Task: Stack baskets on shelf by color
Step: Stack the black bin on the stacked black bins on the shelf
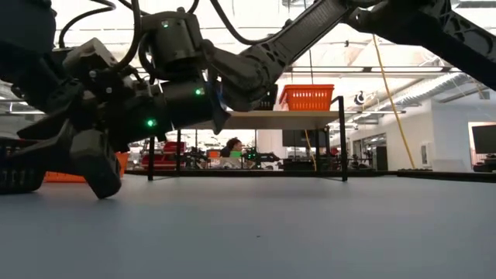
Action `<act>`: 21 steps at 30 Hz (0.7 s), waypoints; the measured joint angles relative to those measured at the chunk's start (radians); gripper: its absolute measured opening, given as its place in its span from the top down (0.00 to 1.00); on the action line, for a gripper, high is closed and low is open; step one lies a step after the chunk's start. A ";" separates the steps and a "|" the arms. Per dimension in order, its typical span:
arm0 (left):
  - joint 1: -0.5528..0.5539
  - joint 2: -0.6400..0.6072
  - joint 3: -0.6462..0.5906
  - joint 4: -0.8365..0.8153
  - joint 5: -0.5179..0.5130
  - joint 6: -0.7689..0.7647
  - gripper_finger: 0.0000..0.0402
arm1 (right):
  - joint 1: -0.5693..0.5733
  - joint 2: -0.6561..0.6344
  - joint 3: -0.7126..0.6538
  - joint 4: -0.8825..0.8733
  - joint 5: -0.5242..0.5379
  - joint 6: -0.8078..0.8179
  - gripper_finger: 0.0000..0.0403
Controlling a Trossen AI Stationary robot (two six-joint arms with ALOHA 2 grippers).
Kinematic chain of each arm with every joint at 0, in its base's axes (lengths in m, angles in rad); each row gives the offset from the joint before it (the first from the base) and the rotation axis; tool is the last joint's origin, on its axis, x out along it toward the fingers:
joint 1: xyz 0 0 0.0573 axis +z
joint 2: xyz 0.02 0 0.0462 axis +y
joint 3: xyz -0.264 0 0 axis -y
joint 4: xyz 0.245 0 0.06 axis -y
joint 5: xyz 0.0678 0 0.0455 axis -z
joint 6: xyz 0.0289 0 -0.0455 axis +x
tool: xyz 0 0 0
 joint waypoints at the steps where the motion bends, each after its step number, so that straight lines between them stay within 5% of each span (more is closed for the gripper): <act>1: 0.000 0.000 -0.001 0.005 0.003 0.007 0.92 | 0.000 -0.001 0.000 -0.012 0.000 -0.002 0.45; 13: -0.001 0.000 -0.001 0.006 0.031 0.023 0.92 | 0.004 -0.040 -0.003 -0.161 0.080 0.001 0.96; 21: -0.009 0.000 -0.001 -0.001 0.072 0.031 0.92 | 0.027 -0.214 -0.008 -0.637 0.247 0.284 0.96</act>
